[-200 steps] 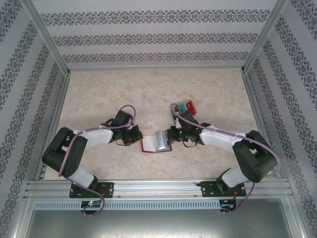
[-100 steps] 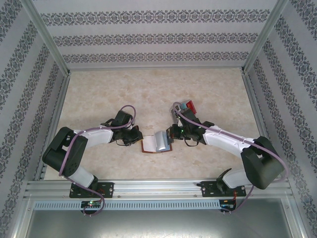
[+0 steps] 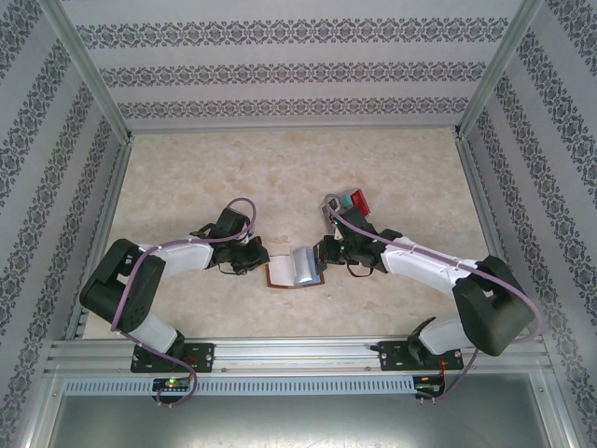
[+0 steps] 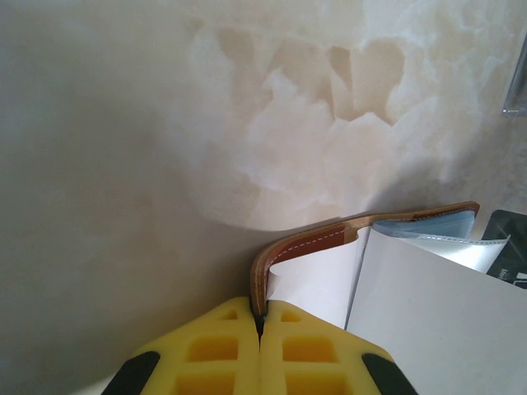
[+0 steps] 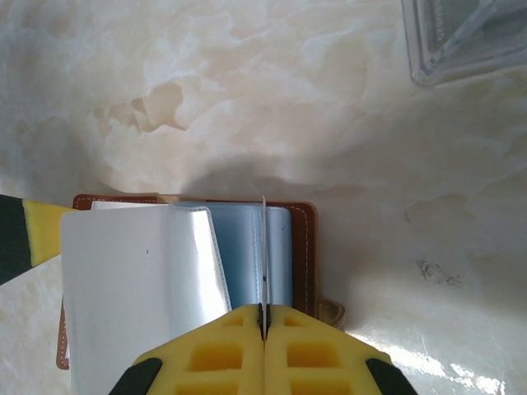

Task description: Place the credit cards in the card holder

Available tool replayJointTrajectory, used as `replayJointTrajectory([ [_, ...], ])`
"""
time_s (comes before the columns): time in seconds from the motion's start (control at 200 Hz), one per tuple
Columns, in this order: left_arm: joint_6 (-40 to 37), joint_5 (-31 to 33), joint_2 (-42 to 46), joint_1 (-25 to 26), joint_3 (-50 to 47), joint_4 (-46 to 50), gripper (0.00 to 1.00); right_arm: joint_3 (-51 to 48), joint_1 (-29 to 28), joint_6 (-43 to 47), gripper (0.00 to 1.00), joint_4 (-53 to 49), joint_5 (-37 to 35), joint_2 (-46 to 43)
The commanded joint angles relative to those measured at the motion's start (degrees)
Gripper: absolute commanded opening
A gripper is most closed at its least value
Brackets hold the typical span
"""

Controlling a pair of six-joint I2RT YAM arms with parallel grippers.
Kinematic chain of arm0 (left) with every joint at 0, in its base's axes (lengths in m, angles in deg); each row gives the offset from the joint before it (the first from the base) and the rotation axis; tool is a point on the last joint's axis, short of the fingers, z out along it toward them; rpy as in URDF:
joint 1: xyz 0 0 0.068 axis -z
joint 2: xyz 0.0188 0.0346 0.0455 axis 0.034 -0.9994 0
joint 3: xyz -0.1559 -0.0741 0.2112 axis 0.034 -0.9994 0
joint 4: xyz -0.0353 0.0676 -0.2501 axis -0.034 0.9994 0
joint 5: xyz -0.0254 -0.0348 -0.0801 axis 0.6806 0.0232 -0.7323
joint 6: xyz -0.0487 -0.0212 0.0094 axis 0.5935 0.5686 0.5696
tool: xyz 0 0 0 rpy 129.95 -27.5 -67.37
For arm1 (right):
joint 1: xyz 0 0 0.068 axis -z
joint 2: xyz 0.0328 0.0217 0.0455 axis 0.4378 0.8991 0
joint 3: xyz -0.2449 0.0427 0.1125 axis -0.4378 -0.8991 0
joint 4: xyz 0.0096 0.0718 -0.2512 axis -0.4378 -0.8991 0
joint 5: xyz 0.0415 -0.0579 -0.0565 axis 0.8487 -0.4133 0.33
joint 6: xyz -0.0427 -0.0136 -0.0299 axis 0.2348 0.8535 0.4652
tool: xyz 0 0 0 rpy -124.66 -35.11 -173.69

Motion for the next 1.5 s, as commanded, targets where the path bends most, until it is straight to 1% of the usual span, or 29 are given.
replayJointTrajectory([
  [0.0, 0.2, -0.3, -0.8, -0.2, 0.3, 0.3, 0.0, -1.0, -0.5, -0.8, 0.0, 2.0, 1.7, 1.8],
  [0.485, 0.3, -0.6, -1.1, -0.2, 0.5, 0.2, 0.0, -0.3, -1.1, -0.2, 0.0, 2.8, 2.3, 6.6],
  [0.649, 0.5, -0.5, -1.1, -0.2, 0.2, -0.1, 0.0, 1.4, -2.1, 0.2, 0.0, 1.9, 2.0, 6.1],
  [0.794, 0.6, -0.6, -1.4, -0.2, 0.2, -0.4, 0.0, 3.3, -2.5, 0.0, 0.0, 3.3, 5.4, 7.8],
  [0.939, 0.7, -0.8, -1.5, -0.2, 0.1, -0.8, 0.0, 3.7, -3.0, -1.5, 0.0, 7.0, 8.4, 10.3],
  [1.069, 0.8, -0.6, -1.4, -0.2, -0.3, -1.4, 0.0, 4.7, -3.6, -1.8, 0.0, 8.2, 9.5, 9.5],
  [1.174, 1.2, -0.9, -1.8, -0.2, -0.3, -2.5, 0.0, 5.3, -4.0, -1.5, 0.0, 10.4, 11.8, 8.2],
  [1.294, 2.1, -1.2, -2.5, -0.1, -0.2, -4.0, 0.0, 7.3, -4.2, -1.4, 0.0, 9.8, 14.1, 8.9],
  [1.494, 4.0, -1.1, -3.4, 0.4, -0.2, -7.6, 0.0, 6.6, -4.2, -2.1, 0.0, 9.4, 11.2, 11.1],
])
